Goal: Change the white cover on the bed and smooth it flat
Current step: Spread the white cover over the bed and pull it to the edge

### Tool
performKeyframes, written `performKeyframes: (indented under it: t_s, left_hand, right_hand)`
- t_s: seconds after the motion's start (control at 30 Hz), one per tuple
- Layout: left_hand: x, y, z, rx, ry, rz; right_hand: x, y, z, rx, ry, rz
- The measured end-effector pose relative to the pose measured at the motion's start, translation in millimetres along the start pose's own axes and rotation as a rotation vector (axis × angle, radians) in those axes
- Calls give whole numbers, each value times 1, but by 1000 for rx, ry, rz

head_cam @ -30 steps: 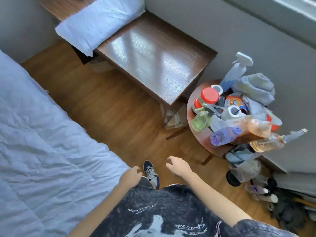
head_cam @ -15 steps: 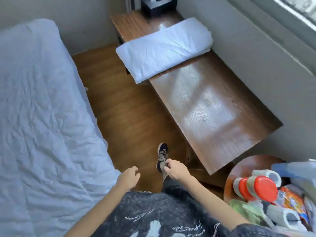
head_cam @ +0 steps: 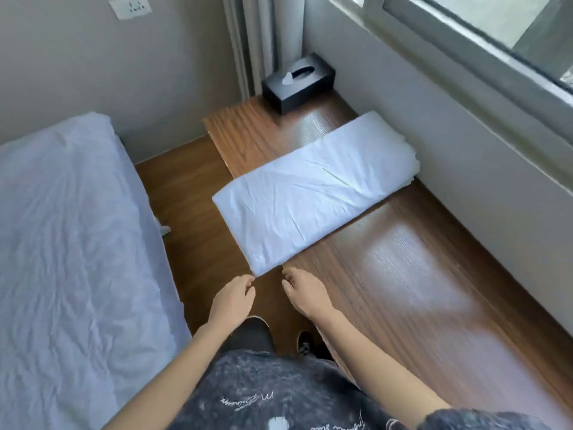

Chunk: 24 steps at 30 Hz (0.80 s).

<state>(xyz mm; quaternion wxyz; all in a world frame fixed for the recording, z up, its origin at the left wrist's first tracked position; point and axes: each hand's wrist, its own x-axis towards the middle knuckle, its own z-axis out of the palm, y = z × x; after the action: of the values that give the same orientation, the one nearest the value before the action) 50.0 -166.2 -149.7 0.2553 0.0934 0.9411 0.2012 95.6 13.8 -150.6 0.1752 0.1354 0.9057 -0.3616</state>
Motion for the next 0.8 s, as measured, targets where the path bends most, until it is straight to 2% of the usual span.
performKeyframes:
  t_s: [0.13,0.27,0.43,0.53,0.67,0.8]
  left_hand:
    - [93,50,-44,13,-38,172]
    - [191,78,-69,94,-80,438]
    - [283,100,-96,214,-184,619]
    - [322,115,-105,276,-234,735]
    - [363,137,-106,340,-242,752]
    - [392,161,-97,277,-356,538]
  right_hand:
    - [63,-5,-37,98,183,81]
    - [114,-1,-61,166,428,259]
    - [145,-9,-69,297,663,590]
    - [155,-7,-67,368,745,771]
    - [161,0,-68,625,865,1033]
    - [170,22,-72,1063,959,1171]
